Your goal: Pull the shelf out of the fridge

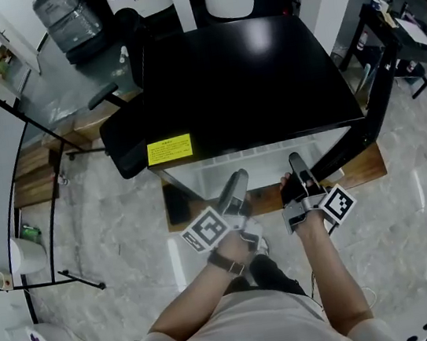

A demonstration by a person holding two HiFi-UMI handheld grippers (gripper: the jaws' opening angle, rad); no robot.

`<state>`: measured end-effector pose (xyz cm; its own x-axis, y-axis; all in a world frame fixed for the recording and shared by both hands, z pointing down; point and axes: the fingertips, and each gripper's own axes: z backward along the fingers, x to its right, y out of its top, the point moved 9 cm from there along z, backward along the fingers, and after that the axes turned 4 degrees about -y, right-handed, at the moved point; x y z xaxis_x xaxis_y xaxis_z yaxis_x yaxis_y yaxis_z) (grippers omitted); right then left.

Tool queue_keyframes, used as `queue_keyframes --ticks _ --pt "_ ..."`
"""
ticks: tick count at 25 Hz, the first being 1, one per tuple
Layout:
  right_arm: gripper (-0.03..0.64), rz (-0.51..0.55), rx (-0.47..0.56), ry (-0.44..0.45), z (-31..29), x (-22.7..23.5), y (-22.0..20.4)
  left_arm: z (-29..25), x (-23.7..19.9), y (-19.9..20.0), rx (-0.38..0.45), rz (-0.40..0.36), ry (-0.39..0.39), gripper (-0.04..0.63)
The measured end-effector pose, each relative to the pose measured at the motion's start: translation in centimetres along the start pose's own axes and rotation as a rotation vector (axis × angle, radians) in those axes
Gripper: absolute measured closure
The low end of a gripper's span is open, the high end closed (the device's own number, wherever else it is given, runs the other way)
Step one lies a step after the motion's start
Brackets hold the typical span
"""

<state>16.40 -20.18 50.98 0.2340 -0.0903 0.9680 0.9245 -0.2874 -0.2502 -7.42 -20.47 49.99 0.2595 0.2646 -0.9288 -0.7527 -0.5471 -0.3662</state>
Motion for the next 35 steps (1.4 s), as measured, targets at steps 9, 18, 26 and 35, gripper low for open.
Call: queue_keyframes --ticks 9,18,26,35 --pt "0.495 -0.107 -0.013 -0.006 -4.4 2.3 1.1 -3.0 -3.0 1.7 0.089 0.073 0.012 0.45" --pt "0.497 -0.156 -0.008 0.015 -7.5 2.9 1.5 -5.7 -4.4 2.8 0.131 0.091 0.005 0.472" --pt "0.563 -0.175 0.013 0.014 -8.2 3.0 1.5 -6.4 -4.6 2.8 0.162 0.157 -0.069 0.555" --pt "0.571 -0.212 0.01 -0.001 -7.9 3.0 1.3 -6.1 -4.6 2.5 0.177 0.206 -0.064 0.561"
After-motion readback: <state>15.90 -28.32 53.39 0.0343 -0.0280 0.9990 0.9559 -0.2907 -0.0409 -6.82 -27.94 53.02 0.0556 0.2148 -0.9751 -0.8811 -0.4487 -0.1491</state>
